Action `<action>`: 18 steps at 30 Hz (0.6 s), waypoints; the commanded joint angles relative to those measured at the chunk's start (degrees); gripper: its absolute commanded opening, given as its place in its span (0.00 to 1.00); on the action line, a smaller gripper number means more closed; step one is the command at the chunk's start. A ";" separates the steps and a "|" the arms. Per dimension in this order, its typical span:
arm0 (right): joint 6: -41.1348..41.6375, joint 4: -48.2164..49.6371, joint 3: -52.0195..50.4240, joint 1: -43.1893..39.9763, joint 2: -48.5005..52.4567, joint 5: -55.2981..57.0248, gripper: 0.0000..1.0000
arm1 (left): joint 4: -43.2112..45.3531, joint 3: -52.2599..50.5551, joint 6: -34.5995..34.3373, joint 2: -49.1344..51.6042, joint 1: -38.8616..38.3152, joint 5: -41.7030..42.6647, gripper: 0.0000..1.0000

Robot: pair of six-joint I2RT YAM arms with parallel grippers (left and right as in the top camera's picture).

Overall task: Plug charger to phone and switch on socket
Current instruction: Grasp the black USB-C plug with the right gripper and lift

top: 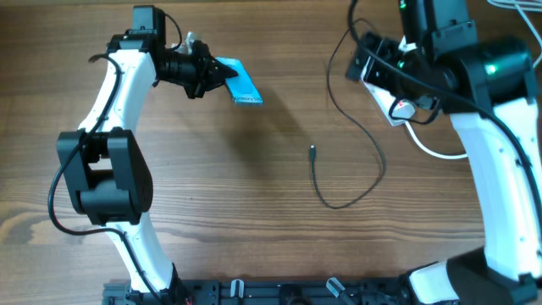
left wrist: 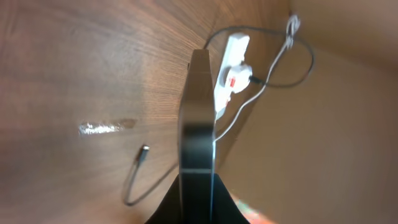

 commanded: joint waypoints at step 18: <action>-12.48 9.40 -25.68 6.56 15.87 -13.62 0.69 | -18.51 0.28 1.62 -23.39 0.35 -47.17 0.04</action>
